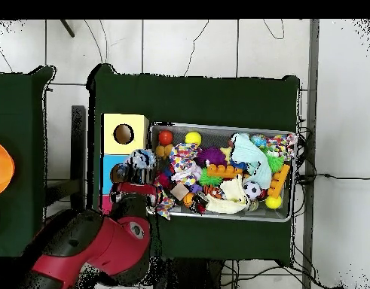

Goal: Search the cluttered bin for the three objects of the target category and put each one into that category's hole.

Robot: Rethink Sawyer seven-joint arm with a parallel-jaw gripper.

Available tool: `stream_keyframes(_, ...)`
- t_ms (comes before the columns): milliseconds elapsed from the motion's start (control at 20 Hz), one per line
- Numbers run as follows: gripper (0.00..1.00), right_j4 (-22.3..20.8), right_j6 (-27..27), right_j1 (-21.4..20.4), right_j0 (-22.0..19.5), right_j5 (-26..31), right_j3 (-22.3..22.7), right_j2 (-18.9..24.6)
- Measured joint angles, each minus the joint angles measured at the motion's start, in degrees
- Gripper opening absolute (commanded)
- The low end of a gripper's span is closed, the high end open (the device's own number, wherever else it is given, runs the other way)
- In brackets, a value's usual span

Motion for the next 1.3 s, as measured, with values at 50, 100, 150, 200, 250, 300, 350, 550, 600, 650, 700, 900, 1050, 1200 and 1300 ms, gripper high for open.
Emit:
stream_keyframes(50,0.0,0.4,0.0,-0.1,-0.4,0.5,0.0,0.8)
stream_keyframes(100,0.0,0.7,0.0,-0.3,-0.7,0.8,0.0,1.4)
stream_keyframes(150,0.0,1.0,0.0,-0.5,-1.1,0.9,0.0,2.0)
stream_keyframes(200,0.0,1.4,0.0,-0.8,-1.6,0.9,0.0,2.7)
stream_keyframes(250,0.0,1.8,0.0,-1.1,-1.9,0.9,0.0,3.2)
stream_keyframes(300,0.0,2.1,0.0,-1.2,-2.2,0.9,0.0,3.5)
stream_keyframes(350,0.0,2.8,0.0,-1.6,-2.6,0.9,0.0,4.2)
stream_keyframes(550,0.0,5.1,0.0,-2.5,-3.9,0.9,0.0,5.9)
stream_keyframes(600,0.0,5.9,0.0,-3.0,-4.5,0.9,0.0,6.8)
stream_keyframes(650,0.0,6.1,0.0,-3.2,-4.7,0.9,0.0,7.1)
stream_keyframes(700,0.0,6.3,0.0,-3.4,-4.8,0.9,0.0,7.4)
stream_keyframes(900,0.0,6.9,0.0,-4.2,-5.4,0.9,0.0,8.8)
stream_keyframes(1050,0.0,6.4,0.0,-4.4,-5.3,0.9,0.0,9.4)
stream_keyframes(1200,0.0,1.5,0.2,-3.8,-4.0,0.9,-0.1,9.4)
stream_keyframes(1300,0.0,-3.2,0.6,-2.7,-2.4,0.9,-0.2,9.4)
